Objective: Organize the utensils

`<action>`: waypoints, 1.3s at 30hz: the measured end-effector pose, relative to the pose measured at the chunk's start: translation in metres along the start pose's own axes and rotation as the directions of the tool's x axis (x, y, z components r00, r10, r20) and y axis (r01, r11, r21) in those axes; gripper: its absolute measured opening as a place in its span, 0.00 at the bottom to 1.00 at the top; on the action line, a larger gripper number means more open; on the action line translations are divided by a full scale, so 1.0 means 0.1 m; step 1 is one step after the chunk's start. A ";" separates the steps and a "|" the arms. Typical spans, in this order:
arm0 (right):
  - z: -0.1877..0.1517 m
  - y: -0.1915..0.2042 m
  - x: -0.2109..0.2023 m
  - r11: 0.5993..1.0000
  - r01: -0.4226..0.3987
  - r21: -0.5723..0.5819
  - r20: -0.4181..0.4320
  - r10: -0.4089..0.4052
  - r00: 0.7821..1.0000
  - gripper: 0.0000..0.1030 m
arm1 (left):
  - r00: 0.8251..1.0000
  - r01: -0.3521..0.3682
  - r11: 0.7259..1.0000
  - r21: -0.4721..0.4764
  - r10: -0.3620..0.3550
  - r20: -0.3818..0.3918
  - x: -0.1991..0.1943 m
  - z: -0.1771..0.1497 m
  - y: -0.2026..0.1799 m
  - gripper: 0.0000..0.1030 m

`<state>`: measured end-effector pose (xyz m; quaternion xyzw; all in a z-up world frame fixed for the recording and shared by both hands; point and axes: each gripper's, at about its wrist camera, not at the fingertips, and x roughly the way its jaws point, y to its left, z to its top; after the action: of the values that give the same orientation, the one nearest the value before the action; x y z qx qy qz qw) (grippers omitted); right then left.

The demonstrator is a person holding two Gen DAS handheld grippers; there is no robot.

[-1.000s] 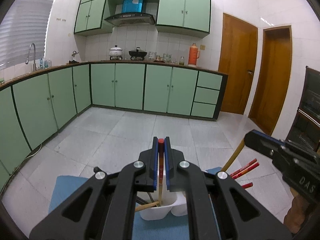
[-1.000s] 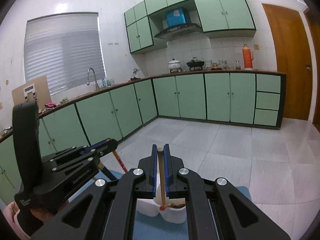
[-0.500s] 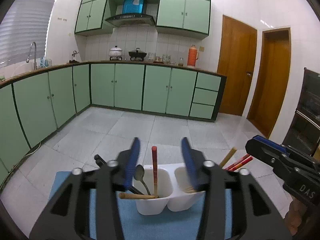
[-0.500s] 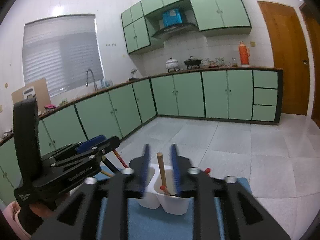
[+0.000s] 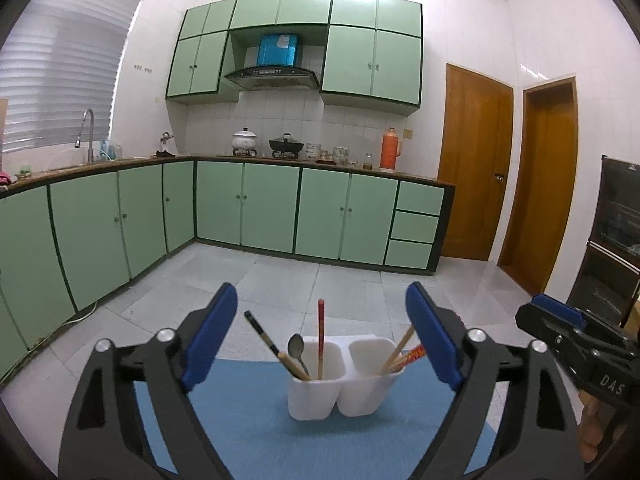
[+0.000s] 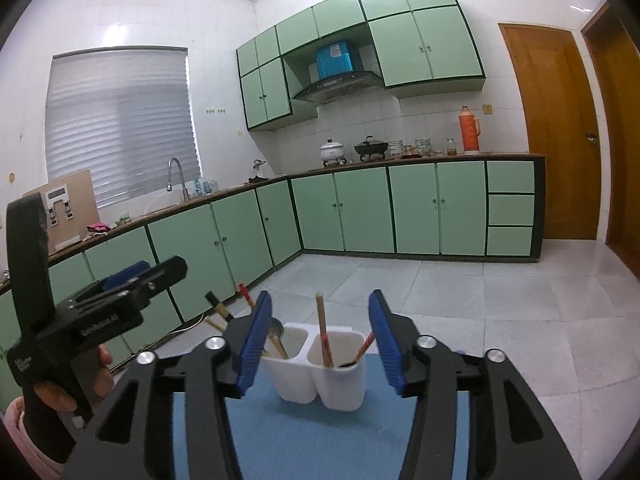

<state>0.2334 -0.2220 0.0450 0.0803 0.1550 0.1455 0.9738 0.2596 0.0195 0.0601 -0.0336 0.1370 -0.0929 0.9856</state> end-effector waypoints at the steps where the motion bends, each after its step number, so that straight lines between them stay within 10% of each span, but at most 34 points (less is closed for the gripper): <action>1: -0.02 0.02 -0.06 1.000 -0.003 0.002 0.000 0.003 1.000 0.57 | 1.000 0.000 1.000 0.001 0.000 0.005 -0.05 -0.01 -0.01 0.84; 15: -0.16 0.31 -0.68 0.999 -0.001 -0.042 0.023 0.002 1.000 0.88 | 1.000 -0.019 0.999 0.029 0.018 0.024 -0.84 -0.16 -0.14 0.93; 39: -0.31 0.61 -1.19 0.996 0.000 -0.084 0.039 0.004 0.999 0.94 | 0.998 -0.024 0.997 0.071 0.019 0.064 -1.58 -0.26 -0.24 0.95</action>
<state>0.0993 -0.1973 0.0611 0.0422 0.1296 0.1513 0.9790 0.0987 0.0252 0.0791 0.0000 0.1027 -0.0860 0.9910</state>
